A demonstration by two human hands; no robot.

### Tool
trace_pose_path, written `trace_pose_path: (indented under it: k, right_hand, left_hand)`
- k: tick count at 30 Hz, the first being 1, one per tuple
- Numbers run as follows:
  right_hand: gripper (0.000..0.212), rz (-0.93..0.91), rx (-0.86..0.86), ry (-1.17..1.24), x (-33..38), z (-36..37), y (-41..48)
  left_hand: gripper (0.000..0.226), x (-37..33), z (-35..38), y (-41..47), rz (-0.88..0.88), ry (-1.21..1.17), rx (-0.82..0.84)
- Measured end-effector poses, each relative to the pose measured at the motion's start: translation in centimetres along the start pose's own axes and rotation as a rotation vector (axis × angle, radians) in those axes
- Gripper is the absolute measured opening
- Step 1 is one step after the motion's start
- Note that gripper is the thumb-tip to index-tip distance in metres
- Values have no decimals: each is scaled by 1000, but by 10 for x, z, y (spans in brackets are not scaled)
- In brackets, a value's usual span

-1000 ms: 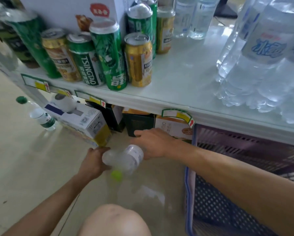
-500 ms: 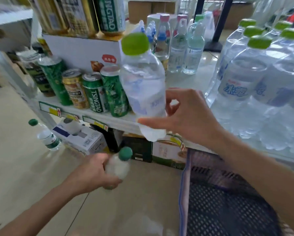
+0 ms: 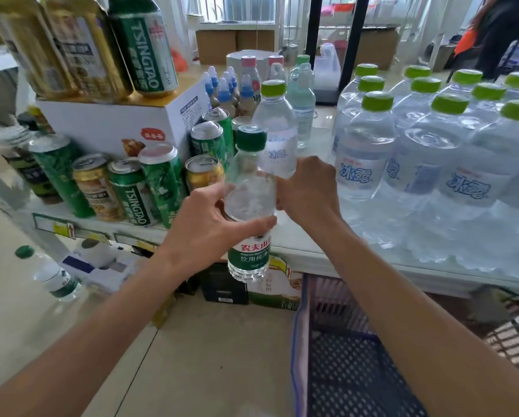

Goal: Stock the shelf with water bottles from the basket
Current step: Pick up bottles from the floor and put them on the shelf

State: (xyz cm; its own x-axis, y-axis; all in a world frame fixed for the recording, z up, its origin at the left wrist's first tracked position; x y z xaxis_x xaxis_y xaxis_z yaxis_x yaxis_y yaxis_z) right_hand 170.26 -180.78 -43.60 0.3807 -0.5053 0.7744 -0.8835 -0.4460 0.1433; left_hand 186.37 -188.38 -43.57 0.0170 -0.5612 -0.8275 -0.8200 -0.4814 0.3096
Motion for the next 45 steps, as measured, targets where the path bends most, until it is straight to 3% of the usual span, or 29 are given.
trace_pose_path:
  k: [4,8,12,16,20,23,26,32,45]
  right_hand:
    - [44,55,-33,-75,2,-9,-3]
    - [47,80,-25,-114,0,-8,-6]
    - [33,89,61,-155,2,-16,-14]
    - [29,86,96,-241,8,-30,-30]
    - [7,98,178,-350,-2,-29,-49]
    - [14,70,290,-393,-16,-18,-55]
    - [6,80,392,-393,-34,-2,-60]
    - [19,100,381,-328,-52,-1,-50]
    - [6,98,417,-303,-75,6,-43]
  left_hand:
    - [41,-1,1,19,15,-130,-115]
    - [46,6,12,36,46,-186,-167]
    - [56,32,28,42,-16,-403,-189]
    - [63,31,50,45,2,-429,-168]
    - [63,31,70,44,41,-398,-225]
    - [71,34,78,51,55,-384,-239]
    - [75,33,86,58,69,-391,-218]
    - [79,27,103,70,66,-430,-211]
    - [76,28,116,70,52,-454,-143]
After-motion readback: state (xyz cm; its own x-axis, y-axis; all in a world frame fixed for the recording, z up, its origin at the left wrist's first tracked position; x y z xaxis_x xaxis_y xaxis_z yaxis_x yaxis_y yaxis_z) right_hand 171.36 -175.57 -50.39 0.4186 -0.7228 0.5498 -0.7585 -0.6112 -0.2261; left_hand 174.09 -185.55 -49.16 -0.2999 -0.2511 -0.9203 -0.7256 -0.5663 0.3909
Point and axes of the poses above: each hand's wrist, its own y-axis towards the middle knuckle, its own z-axis out of the palm, x = y × z, the point moved 7 cm from there along y, towards the middle knuckle, and after that the axes turned 8 degrees about z, right-handed, at the moved point
